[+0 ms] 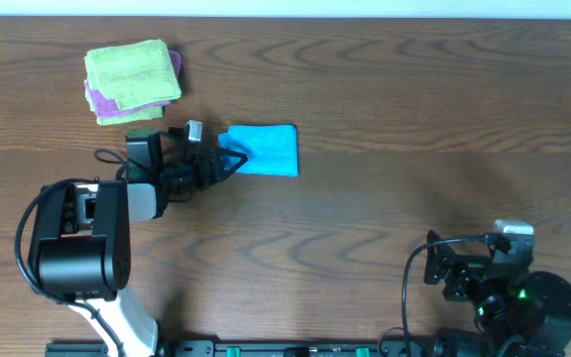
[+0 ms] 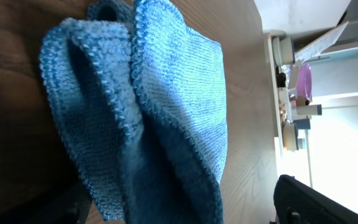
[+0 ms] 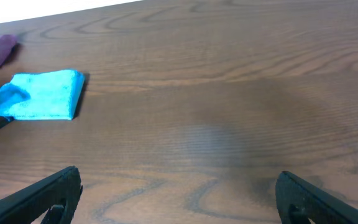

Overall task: Fold the cloth
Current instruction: 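Close the left gripper on the folded blue cloth's left edge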

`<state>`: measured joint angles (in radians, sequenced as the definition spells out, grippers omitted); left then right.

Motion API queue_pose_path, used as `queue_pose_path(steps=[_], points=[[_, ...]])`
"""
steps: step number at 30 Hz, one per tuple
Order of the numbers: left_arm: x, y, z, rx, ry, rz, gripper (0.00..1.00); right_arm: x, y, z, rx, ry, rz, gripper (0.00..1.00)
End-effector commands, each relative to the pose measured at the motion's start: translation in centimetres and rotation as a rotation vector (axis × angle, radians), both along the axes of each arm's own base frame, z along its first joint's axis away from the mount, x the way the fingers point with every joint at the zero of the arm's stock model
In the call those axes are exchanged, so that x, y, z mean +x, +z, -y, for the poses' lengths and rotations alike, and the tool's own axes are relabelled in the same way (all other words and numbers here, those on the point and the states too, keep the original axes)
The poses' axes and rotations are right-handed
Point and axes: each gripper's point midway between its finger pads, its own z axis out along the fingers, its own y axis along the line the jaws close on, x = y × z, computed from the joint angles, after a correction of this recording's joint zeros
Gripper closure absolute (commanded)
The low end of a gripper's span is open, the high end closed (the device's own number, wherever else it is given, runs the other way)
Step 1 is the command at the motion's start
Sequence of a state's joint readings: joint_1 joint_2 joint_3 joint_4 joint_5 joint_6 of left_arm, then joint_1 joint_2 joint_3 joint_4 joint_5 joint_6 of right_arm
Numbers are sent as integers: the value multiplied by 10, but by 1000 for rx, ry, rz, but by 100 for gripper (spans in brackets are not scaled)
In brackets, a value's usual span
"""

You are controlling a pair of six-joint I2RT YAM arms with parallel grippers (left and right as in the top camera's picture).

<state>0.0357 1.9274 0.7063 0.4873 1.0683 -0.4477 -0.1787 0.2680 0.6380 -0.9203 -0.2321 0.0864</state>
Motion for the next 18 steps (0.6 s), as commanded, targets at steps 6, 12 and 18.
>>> queue_pose_path(steps=[6,12,18], points=[[-17,-50,-1,100,70,-167,5,0,-3,-3,-8,21,-6,1],[-17,-54,4,124,78,-179,5,0,-3,-3,-8,21,-6,1],[-15,-57,2,141,102,-188,5,-1,-5,-3,-6,21,-15,1]])
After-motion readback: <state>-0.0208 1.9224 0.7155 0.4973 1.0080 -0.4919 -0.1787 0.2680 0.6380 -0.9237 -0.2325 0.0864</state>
